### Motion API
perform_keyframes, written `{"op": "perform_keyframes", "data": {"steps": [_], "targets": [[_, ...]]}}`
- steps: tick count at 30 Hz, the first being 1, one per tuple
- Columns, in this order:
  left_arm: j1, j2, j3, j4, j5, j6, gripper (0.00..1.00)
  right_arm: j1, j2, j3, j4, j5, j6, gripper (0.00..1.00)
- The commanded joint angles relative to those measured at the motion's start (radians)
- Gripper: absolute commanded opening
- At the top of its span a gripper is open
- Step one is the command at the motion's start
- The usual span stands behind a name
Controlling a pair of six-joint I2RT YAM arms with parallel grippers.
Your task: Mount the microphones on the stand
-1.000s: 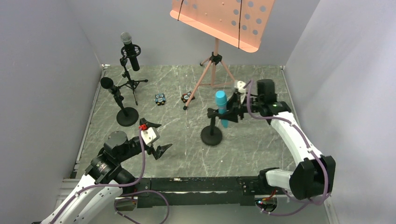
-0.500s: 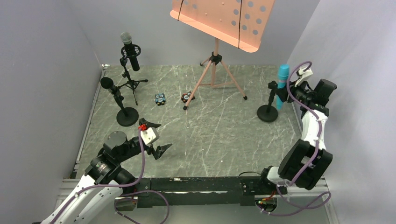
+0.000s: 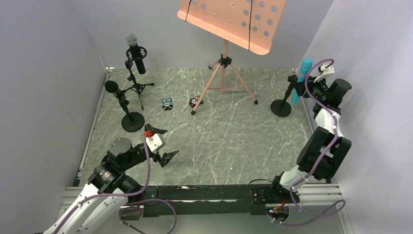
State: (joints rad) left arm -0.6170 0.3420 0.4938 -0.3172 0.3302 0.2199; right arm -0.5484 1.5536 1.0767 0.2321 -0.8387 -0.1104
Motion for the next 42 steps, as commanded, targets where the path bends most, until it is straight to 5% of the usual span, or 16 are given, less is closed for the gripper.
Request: {"op": "perform_keyframes", "data": {"steps": [1, 9, 13, 19, 25, 32, 42], "targets": [[-0.004, -0.004, 0.004, 0.018, -0.007, 0.002, 0.99, 0.0, -0.026, 0.026, 0.11, -0.032, -0.008, 0.4], [-0.004, -0.014, 0.002, 0.026, 0.008, -0.008, 0.99, -0.002, -0.087, -0.027, 0.0, -0.011, -0.106, 0.9], [-0.004, -0.025, 0.001, 0.033, 0.018, -0.016, 0.99, -0.022, -0.125, -0.033, -0.047, 0.034, -0.11, 0.98], [-0.004, -0.095, -0.01, 0.069, 0.024, -0.085, 0.99, -0.082, -0.212, -0.058, -0.146, 0.037, -0.137, 1.0], [-0.002, -0.095, 0.027, 0.04, -0.179, -0.255, 0.99, -0.123, -0.339, -0.107, -0.278, -0.011, -0.197, 1.0], [-0.001, 0.061, 0.186, -0.095, -0.296, -0.41, 0.99, -0.157, -0.47, -0.095, -0.537, 0.029, -0.232, 1.0], [0.0, 0.142, 0.421, -0.195, -0.327, -0.416, 0.99, -0.192, -0.639, 0.004, -0.893, -0.061, -0.217, 1.0]]}}
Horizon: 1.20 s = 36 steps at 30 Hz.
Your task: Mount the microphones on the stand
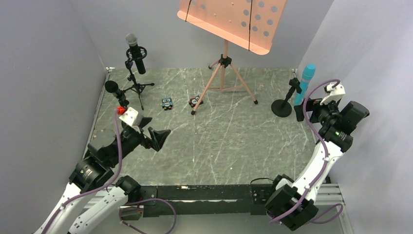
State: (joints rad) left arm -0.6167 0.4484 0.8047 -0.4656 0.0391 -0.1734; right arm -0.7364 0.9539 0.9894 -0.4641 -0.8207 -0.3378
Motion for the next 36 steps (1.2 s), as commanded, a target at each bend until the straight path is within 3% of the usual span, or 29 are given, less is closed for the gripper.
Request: {"op": "perform_keyframes", "data": {"steps": [1, 6, 10, 15, 21, 28, 36], "targets": [[0.0, 0.043, 0.13, -0.053, -0.034, -0.021, 0.99, -0.004, -0.046, 0.109, -0.238, -0.112, 0.011, 1.0], [-0.001, 0.077, 0.2, -0.075, -0.036, -0.026, 0.99, -0.002, -0.091, 0.143, -0.307, -0.288, 0.102, 1.0], [0.0, 0.078, 0.202, -0.059, -0.036, -0.028, 0.99, 0.085, -0.108, 0.154, -0.283, -0.29, 0.22, 1.0], [-0.001, 0.094, 0.196, -0.045, -0.059, -0.018, 0.99, 0.48, -0.087, 0.152, -0.241, 0.01, 0.308, 1.0], [-0.001, 0.085, 0.159, -0.047, -0.116, -0.011, 0.99, 0.571, -0.065, 0.139, -0.282, 0.142, 0.172, 1.0], [-0.001, 0.063, 0.095, -0.037, -0.173, -0.012, 0.99, 0.574, -0.218, -0.002, -0.102, 0.487, 0.335, 1.0], [-0.001, 0.08, 0.083, -0.064, -0.196, 0.003, 0.99, 0.574, -0.308, -0.047, -0.012, 0.569, 0.415, 1.0]]}}
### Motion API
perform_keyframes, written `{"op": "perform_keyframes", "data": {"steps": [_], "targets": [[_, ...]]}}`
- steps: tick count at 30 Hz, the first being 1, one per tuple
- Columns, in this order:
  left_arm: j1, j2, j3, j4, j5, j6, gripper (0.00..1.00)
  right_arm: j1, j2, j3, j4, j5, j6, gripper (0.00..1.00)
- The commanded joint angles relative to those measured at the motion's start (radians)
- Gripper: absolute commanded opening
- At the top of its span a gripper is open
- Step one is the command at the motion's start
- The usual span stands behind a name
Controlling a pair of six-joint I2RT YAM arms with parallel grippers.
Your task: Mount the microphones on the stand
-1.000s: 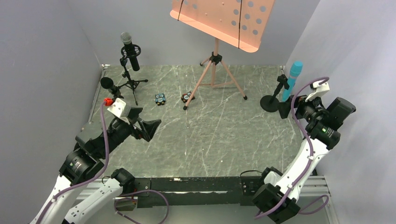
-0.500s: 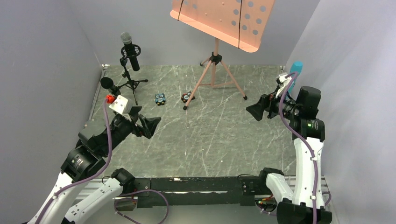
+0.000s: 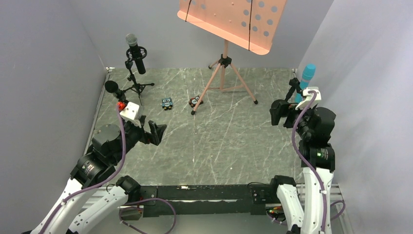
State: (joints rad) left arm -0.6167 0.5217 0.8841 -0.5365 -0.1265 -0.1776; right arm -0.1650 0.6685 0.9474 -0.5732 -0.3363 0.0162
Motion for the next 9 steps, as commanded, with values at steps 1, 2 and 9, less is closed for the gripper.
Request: {"op": "perform_keyframes", "data": {"steps": [1, 2, 9], "targets": [[-0.001, 0.005, 0.004, 0.007, -0.03, 0.01, 0.99, 0.002, -0.024, -0.005, 0.103, 0.086, 0.065, 1.0], [-0.001, 0.001, 0.003, 0.009, -0.03, 0.01, 0.99, 0.002, -0.023, -0.007, 0.109, 0.088, 0.065, 1.0], [-0.001, -0.024, -0.018, 0.023, -0.036, 0.026, 0.99, 0.002, 0.006, -0.018, 0.143, 0.107, 0.081, 1.0]]}}
